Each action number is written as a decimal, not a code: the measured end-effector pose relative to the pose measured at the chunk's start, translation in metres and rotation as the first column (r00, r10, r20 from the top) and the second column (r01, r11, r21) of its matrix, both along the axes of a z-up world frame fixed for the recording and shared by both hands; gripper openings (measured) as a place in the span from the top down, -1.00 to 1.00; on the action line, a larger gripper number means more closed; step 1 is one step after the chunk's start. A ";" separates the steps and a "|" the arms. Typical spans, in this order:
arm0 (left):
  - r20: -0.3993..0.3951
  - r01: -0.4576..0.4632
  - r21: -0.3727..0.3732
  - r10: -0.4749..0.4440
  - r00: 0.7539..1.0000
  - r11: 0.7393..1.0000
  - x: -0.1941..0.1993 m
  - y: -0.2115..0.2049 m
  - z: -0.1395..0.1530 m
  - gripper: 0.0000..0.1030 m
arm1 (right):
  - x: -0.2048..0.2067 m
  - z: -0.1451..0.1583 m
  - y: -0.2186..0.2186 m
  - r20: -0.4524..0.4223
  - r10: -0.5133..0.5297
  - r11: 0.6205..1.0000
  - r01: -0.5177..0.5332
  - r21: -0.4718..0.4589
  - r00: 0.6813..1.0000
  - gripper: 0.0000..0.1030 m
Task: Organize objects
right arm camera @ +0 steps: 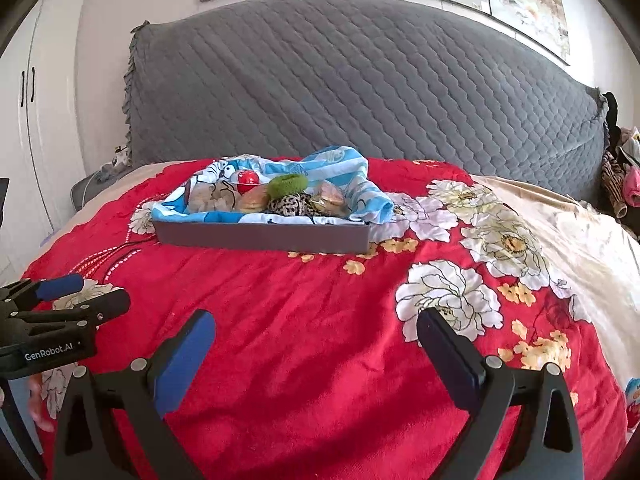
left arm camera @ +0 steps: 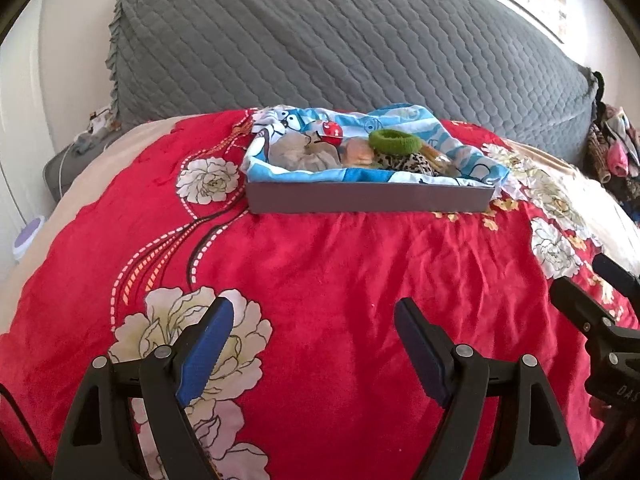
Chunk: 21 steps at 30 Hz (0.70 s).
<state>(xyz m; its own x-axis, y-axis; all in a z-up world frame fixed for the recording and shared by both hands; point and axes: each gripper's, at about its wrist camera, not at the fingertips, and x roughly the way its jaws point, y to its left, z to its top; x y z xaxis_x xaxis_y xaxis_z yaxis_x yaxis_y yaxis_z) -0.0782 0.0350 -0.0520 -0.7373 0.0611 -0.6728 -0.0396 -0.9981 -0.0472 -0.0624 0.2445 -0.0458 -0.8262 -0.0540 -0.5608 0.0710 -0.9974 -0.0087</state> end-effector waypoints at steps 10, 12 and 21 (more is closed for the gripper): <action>0.005 -0.009 -0.014 0.009 1.000 1.000 -0.002 0.001 -0.008 -0.62 | 0.003 -0.002 0.000 -0.011 -0.001 1.000 0.001 0.012 1.000 -0.97; 0.007 -0.009 -0.018 0.009 1.000 1.000 -0.002 0.001 -0.009 -0.62 | 0.002 -0.004 0.000 -0.005 0.002 1.000 -0.002 0.016 1.000 -0.97; 0.005 -0.027 -0.012 0.027 1.000 1.000 -0.002 -0.001 -0.012 -0.62 | 0.001 -0.009 0.002 0.019 -0.005 1.000 0.005 0.012 1.000 -0.97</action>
<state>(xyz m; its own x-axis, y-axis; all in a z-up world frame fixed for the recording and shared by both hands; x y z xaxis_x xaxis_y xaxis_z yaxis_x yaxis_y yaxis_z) -0.0801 0.0337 -0.0643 -0.7351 0.0332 -0.6771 -0.0128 -0.9993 -0.0351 -0.0611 0.2465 -0.0549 -0.8155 -0.0430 -0.5772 0.0664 -0.9976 -0.0195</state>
